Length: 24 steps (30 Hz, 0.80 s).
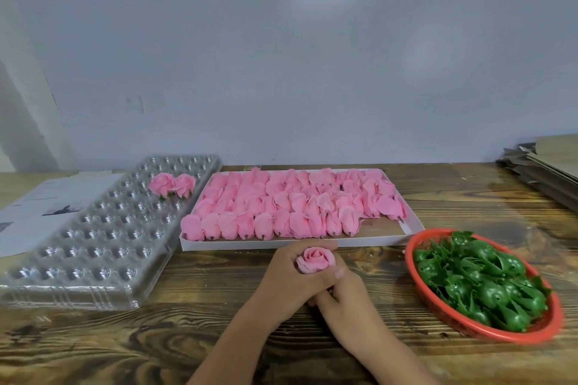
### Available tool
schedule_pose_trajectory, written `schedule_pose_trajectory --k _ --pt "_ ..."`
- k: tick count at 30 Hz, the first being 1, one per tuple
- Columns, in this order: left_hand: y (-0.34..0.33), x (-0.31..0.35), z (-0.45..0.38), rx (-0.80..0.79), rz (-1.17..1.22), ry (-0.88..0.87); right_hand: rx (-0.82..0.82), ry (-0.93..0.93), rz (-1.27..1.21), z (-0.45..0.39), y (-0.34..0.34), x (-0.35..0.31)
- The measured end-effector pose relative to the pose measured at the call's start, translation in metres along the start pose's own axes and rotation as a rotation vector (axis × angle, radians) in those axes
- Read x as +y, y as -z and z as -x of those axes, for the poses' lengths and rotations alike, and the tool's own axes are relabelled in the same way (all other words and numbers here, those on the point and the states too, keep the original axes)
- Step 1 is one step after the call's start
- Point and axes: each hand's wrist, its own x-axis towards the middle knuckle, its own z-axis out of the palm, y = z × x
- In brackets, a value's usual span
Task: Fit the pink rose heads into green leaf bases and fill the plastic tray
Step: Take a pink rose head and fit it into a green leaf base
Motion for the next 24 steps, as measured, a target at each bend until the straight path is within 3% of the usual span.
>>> schedule_pose_trajectory --k 4,10,16,24 --pt "0.004 0.001 0.000 -0.064 0.017 0.066 0.038 -0.008 0.012 0.001 0.002 0.000" --pt "0.006 0.008 -0.002 0.115 0.147 -0.081 -0.017 -0.016 0.063 0.000 0.001 -0.006" --pt "-0.002 0.001 -0.001 0.070 -0.062 -0.084 -0.051 -0.038 0.151 0.000 0.001 -0.001" --pt "-0.002 -0.003 -0.002 0.055 -0.078 0.015 0.024 -0.078 0.110 0.000 0.002 -0.001"
